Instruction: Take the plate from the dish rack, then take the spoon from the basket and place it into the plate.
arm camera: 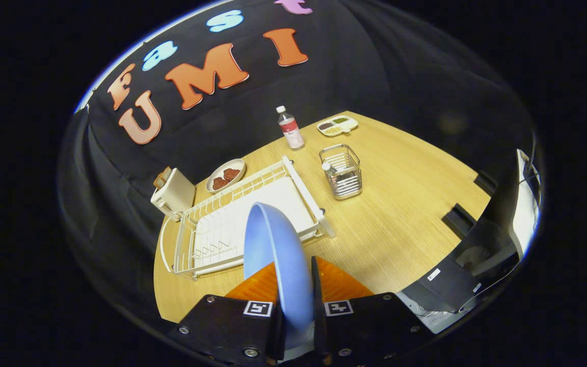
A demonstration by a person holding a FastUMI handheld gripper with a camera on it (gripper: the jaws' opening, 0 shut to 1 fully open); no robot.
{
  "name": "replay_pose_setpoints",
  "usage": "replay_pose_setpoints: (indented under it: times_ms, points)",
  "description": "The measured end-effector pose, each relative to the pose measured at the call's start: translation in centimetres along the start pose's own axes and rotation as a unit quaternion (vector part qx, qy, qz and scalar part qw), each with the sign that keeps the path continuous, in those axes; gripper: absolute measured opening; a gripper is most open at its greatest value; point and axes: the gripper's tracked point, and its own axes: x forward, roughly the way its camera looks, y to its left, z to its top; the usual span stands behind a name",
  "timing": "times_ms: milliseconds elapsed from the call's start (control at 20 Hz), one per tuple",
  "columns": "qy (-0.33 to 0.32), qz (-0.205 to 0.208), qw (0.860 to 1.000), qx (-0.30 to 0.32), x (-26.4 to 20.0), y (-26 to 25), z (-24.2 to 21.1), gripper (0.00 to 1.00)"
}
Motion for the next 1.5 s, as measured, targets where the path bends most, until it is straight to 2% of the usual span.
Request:
replay_pose_setpoints:
  times_ms: [400,750,950,1050,1250,1300,1500]
  points:
    - [0.061,0.019,0.996,0.067,3.9,-2.2,-5.4,0.23]
    - [0.097,0.042,0.988,0.116,5.8,-1.7,-7.5,0.23]
    - [0.106,0.016,0.989,0.1,6.2,-3.0,-7.9,0.28]
    - [0.104,0.008,0.99,0.093,5.9,-3.6,-7.3,0.36]
    - [0.085,-0.006,0.994,0.072,5.5,-5.0,-5.2,0.65]
    - [0.078,-0.014,0.995,0.06,5.3,-5.4,-4.6,0.74]
    - [0.046,-0.044,0.998,0.001,4.6,-7.1,-1.7,0.99]
